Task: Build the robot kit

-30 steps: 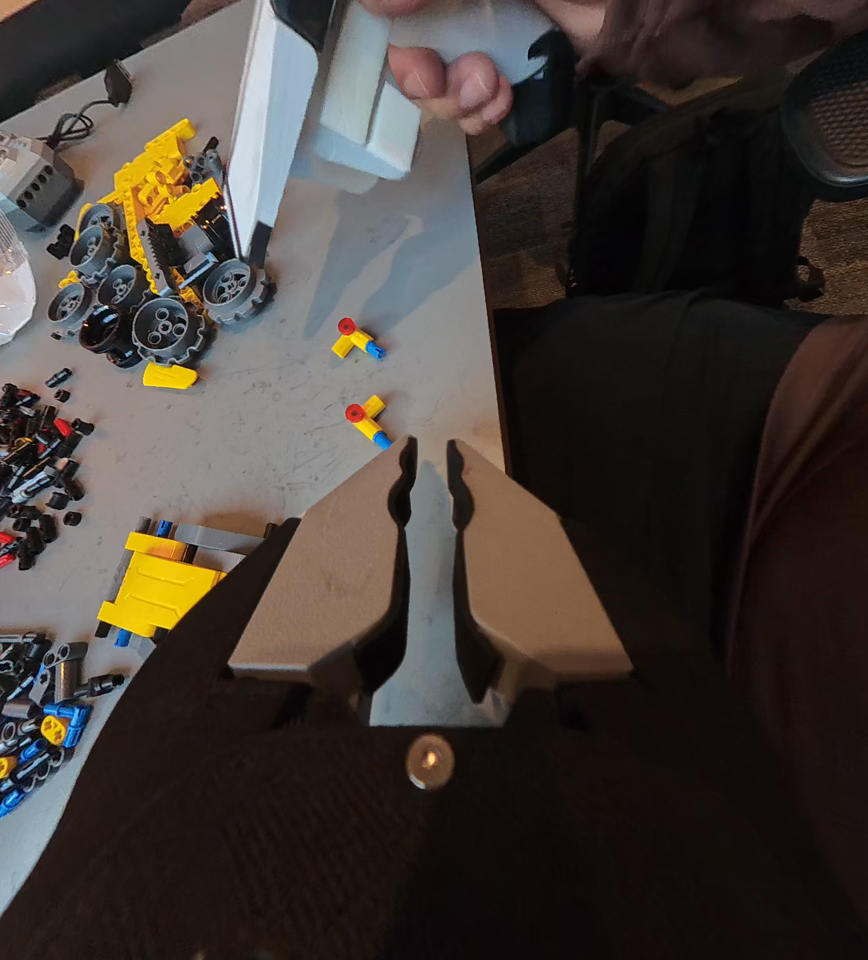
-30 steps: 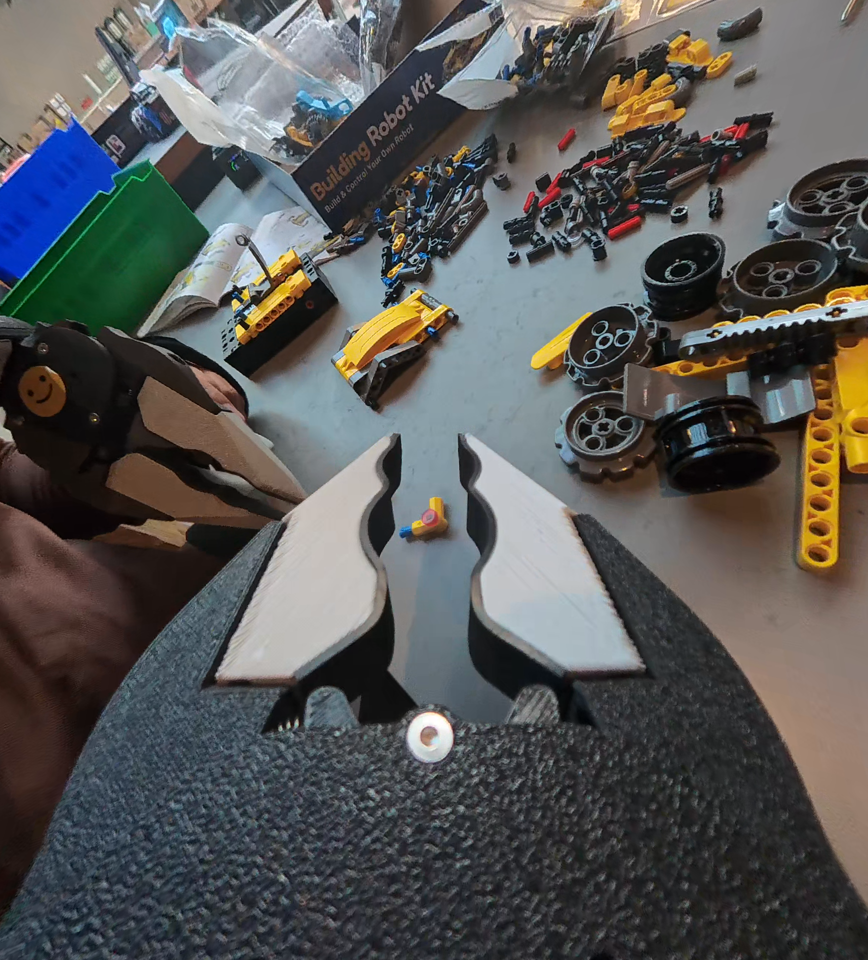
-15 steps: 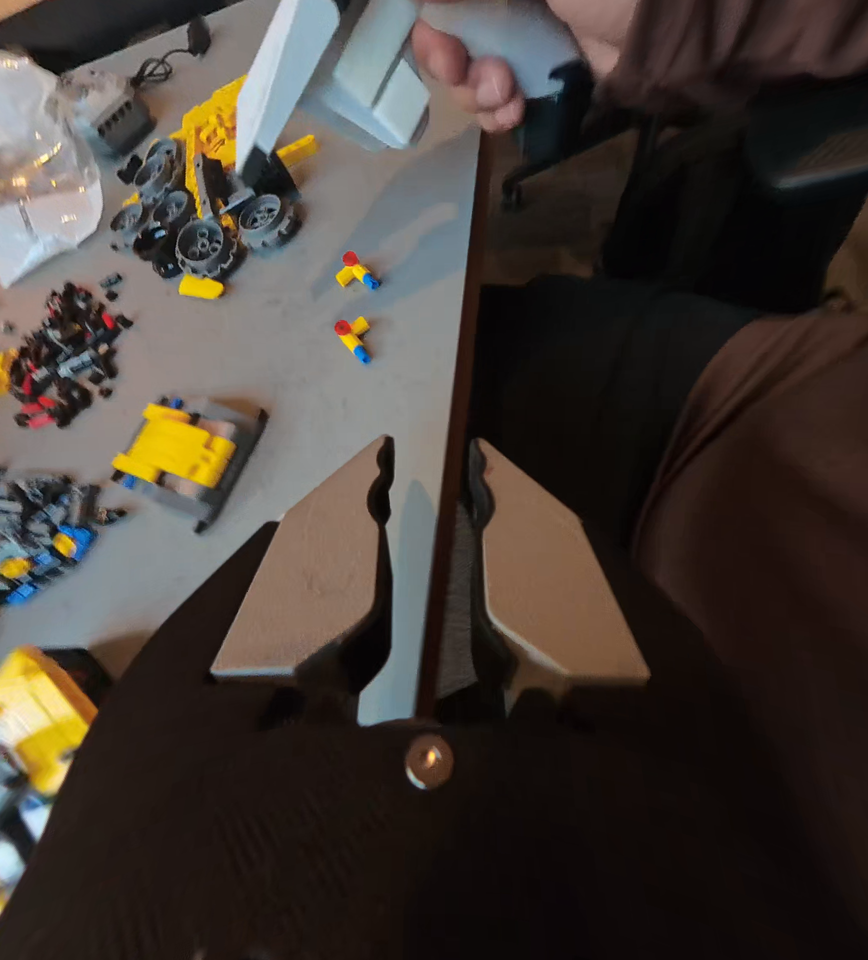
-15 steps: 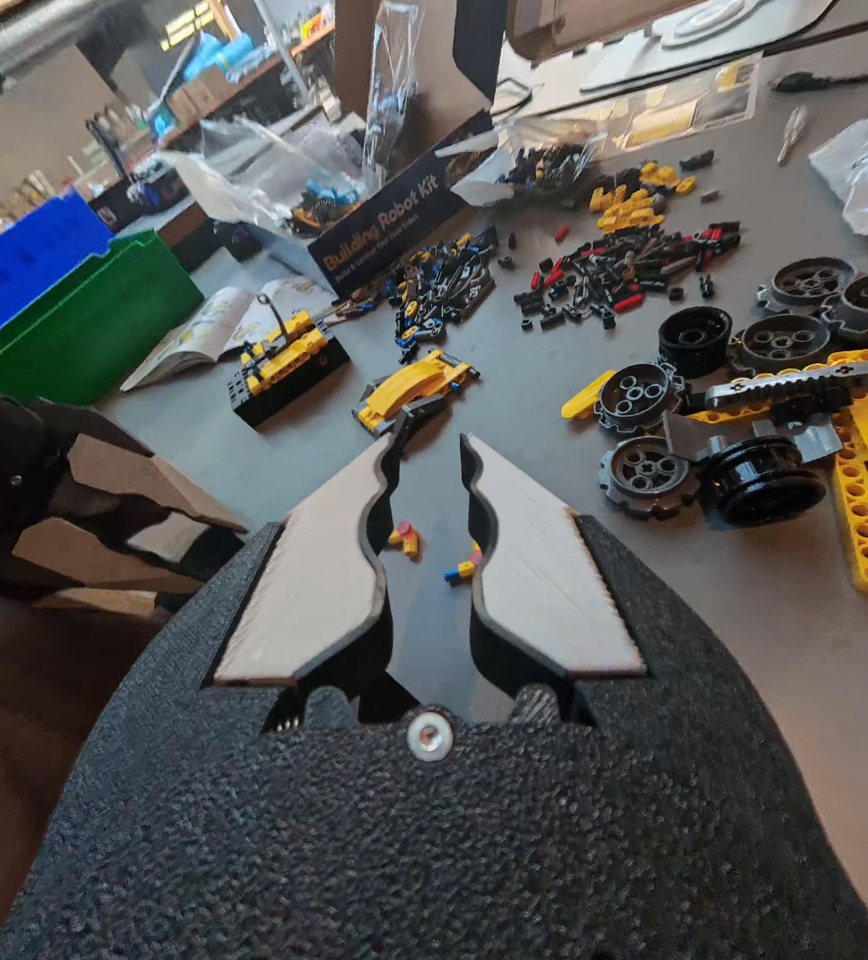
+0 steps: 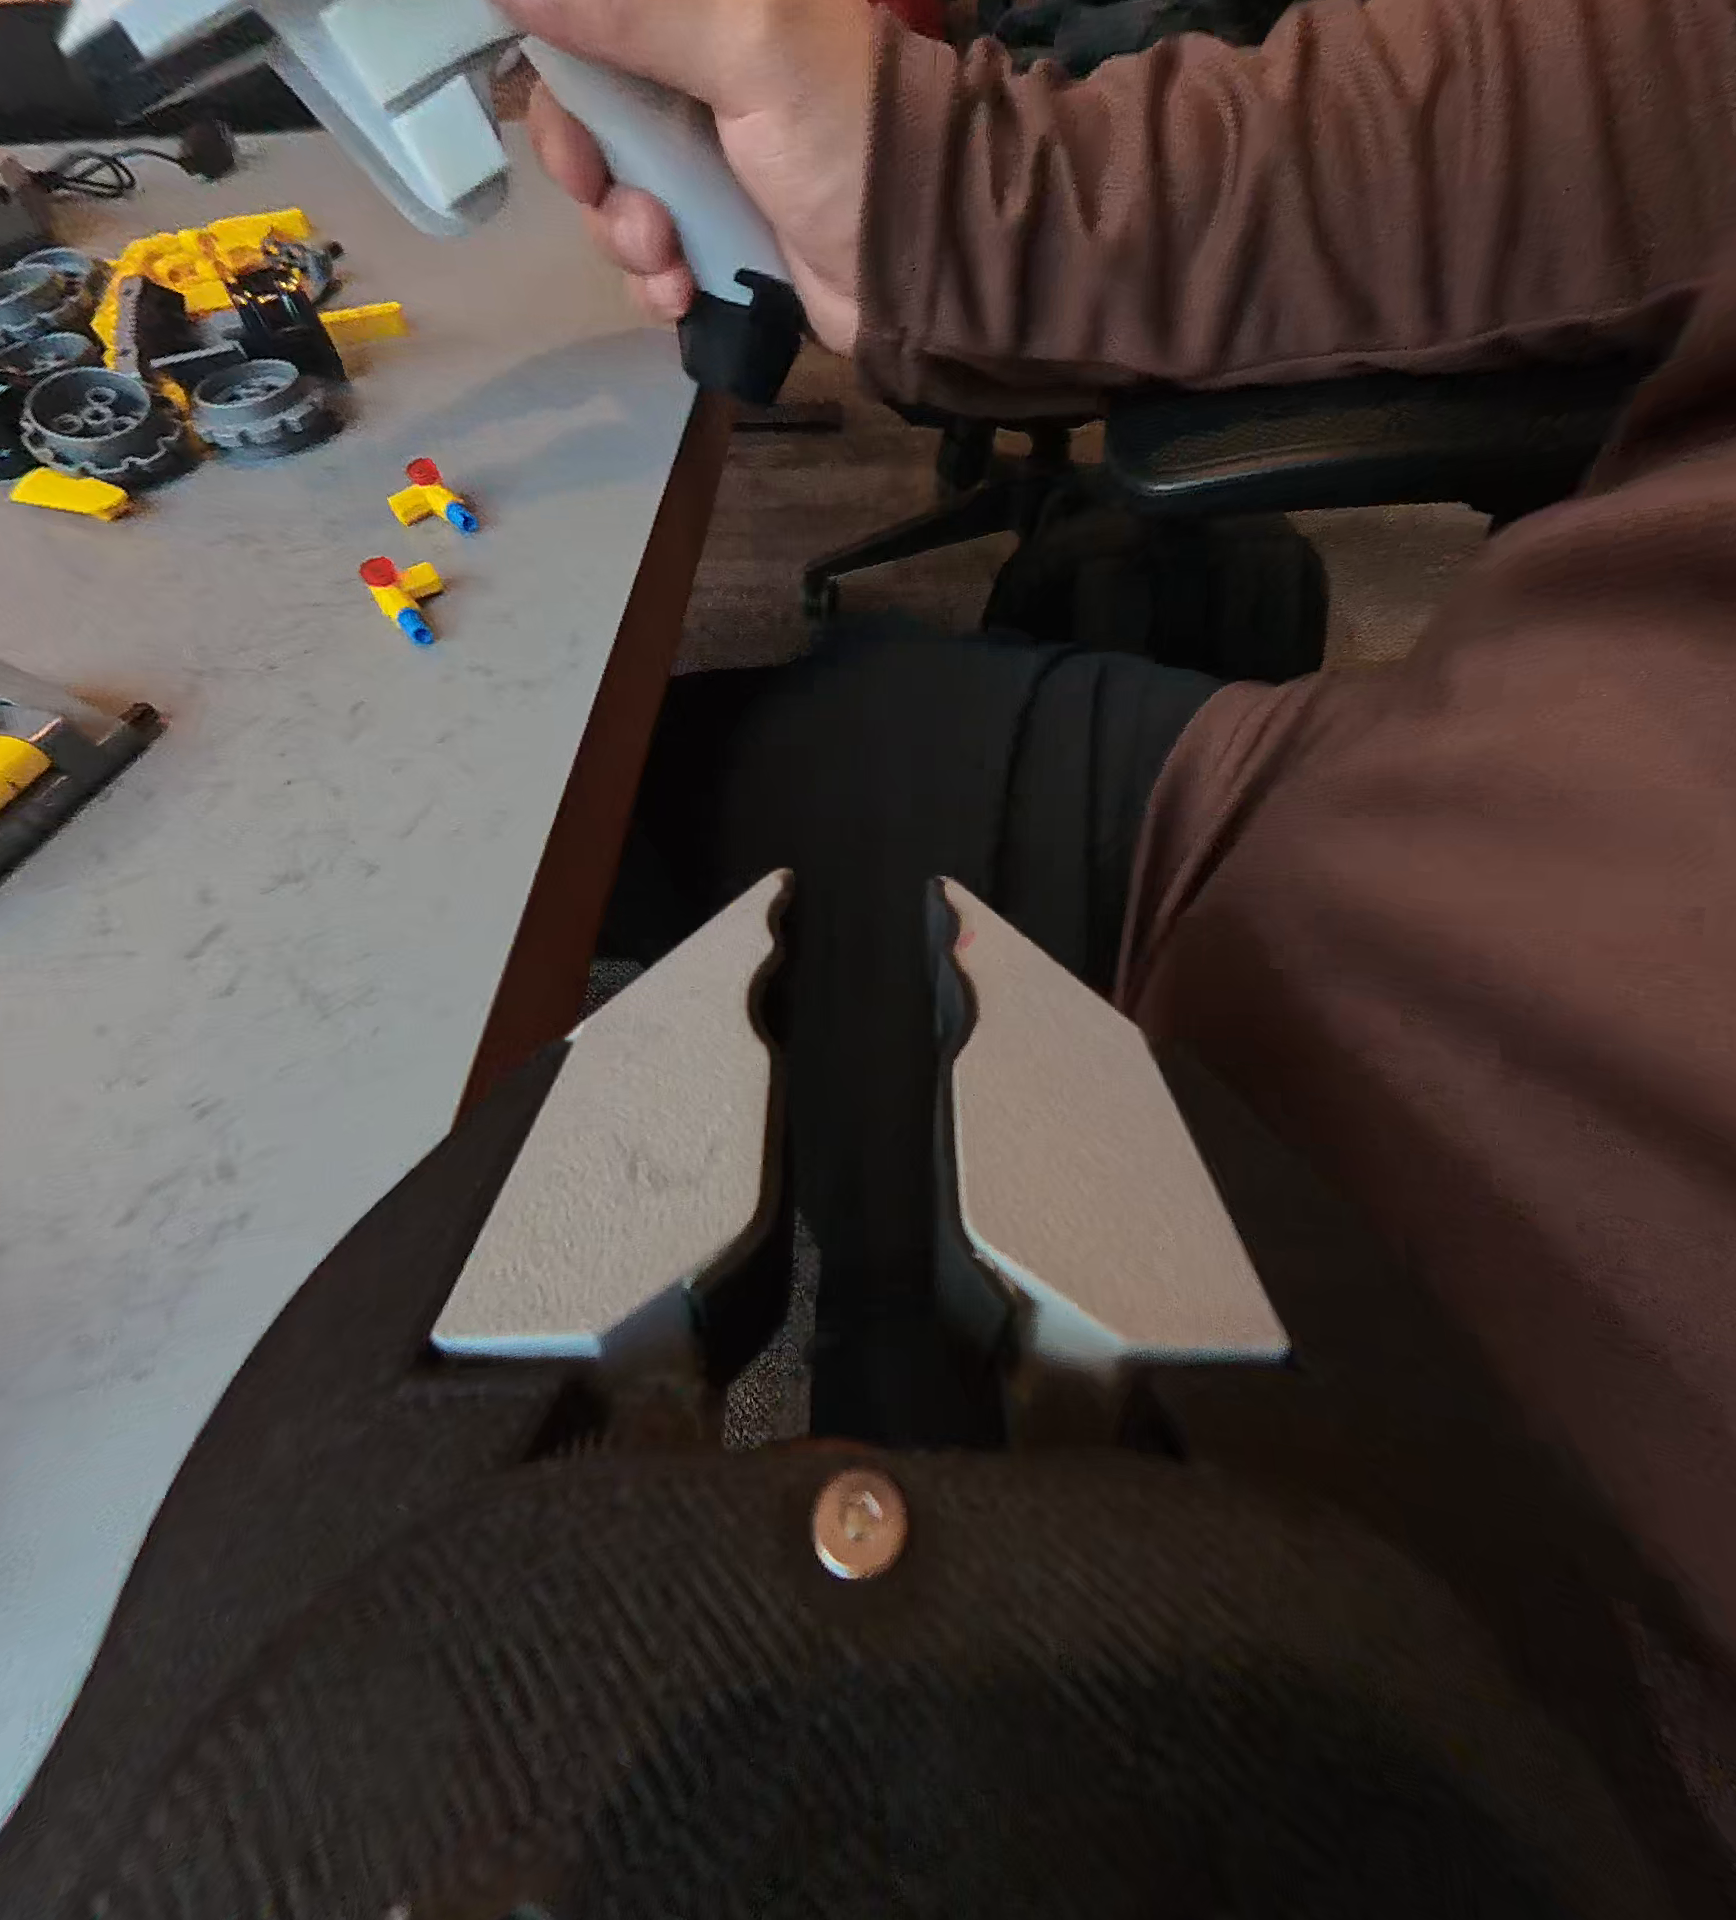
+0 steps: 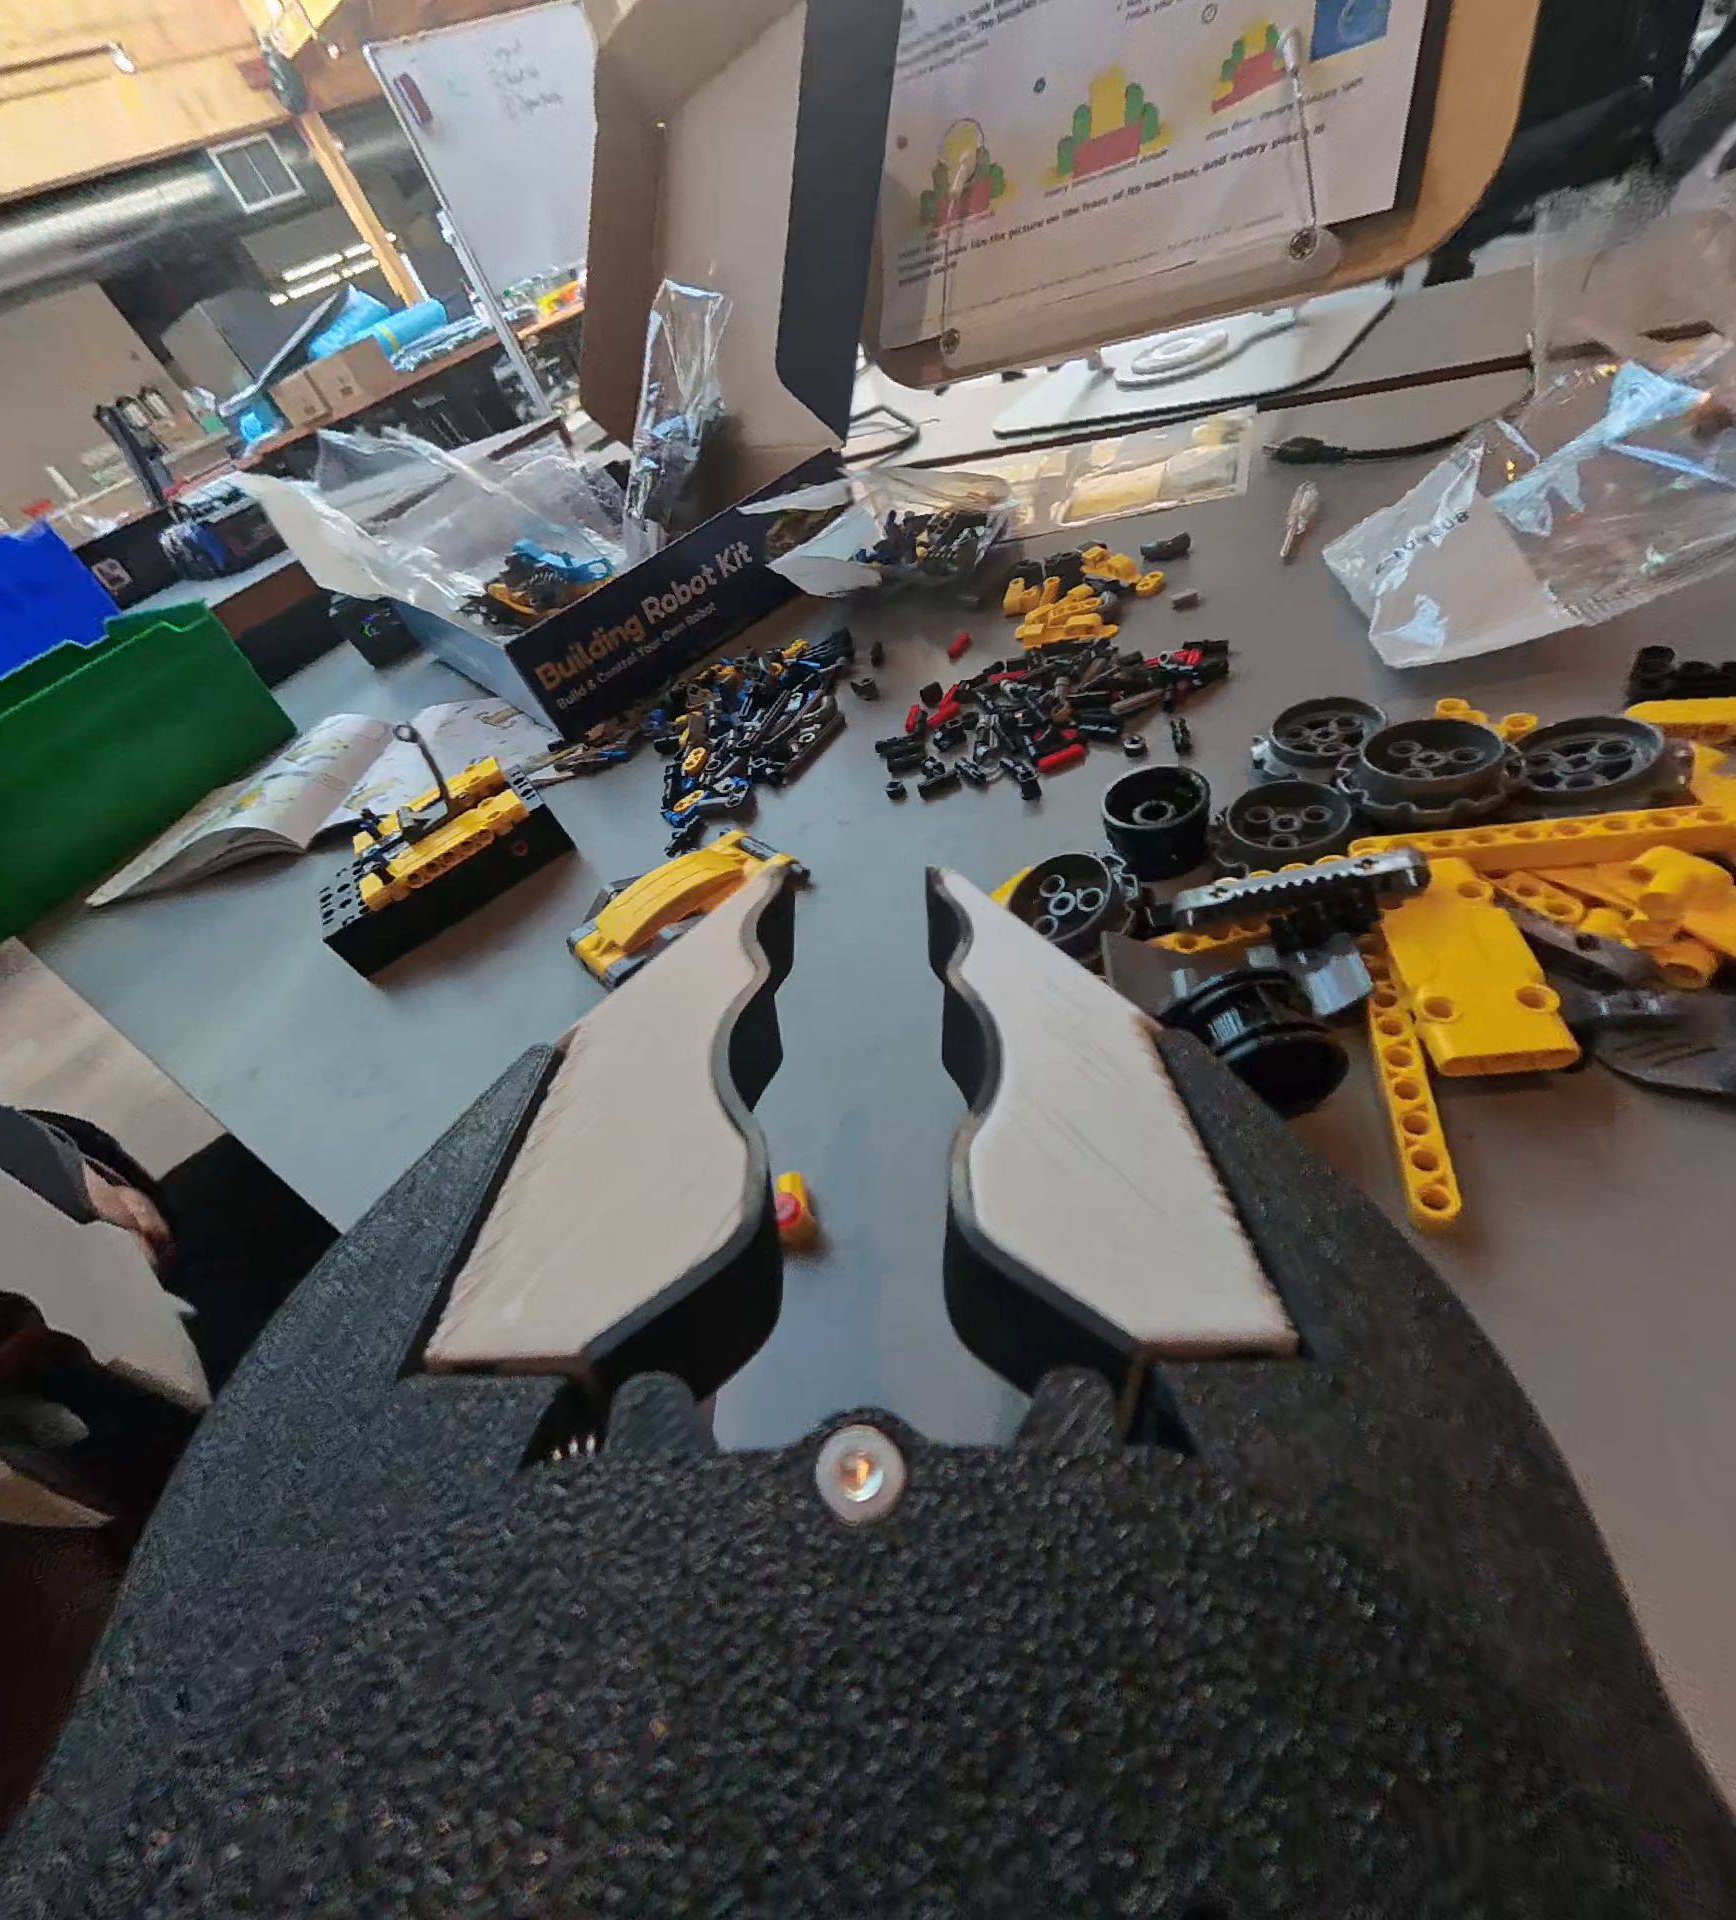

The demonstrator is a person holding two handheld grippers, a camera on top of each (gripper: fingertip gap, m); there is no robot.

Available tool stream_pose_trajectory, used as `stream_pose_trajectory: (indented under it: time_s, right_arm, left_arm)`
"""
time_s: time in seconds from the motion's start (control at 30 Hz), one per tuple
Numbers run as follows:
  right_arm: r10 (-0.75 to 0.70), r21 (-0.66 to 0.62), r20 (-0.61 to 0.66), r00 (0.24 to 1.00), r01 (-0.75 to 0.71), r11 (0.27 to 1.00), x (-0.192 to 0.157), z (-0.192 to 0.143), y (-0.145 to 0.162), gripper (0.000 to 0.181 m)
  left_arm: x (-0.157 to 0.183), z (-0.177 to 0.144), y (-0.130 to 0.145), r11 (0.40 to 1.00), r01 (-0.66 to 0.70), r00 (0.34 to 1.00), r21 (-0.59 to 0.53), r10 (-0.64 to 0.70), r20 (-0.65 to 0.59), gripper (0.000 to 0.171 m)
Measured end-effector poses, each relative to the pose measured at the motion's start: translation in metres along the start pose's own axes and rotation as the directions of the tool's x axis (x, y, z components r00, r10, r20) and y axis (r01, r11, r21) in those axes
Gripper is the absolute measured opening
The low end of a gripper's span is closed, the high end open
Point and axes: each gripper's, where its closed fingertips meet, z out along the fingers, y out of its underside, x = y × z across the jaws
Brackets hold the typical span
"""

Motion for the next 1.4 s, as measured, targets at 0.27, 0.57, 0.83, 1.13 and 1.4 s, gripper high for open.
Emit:
stream_pose_trajectory:
  time_s: [0.27,0.57,0.83,1.13,1.4]
  right_arm:
    - [0.065,-0.059,-0.045,0.997,-0.068,0.996,0.003,-0.032,0.03,0.028]
    - [0.059,-0.191,0.046,0.997,-0.049,0.98,-0.033,-0.035,0.06,0.036]
    - [-0.073,-0.201,0.025,0.997,0.077,0.977,-0.042,-0.017,0.056,0.035]
    - [-0.085,-0.233,0.022,0.996,0.088,0.968,-0.044,-0.001,0.062,0.037]
    - [0.019,-0.068,0.058,0.998,-0.015,0.998,-0.045,0.001,0.024,0.036]
  left_arm:
    - [0.034,0.001,0.027,0.986,0.156,0.984,-0.057,-0.16,-0.081,0.028]
    - [0.058,0.011,0.046,0.983,0.044,0.998,-0.177,-0.051,-0.035,0.027]
    - [0.063,0.013,0.06,0.966,-0.072,0.997,-0.249,0.079,0.02,0.027]
    - [0.056,0.011,0.087,0.936,-0.092,0.993,-0.34,0.11,0.035,0.029]
    - [0.049,-0.008,0.093,0.935,-0.011,0.987,-0.356,0.068,0.147,0.028]
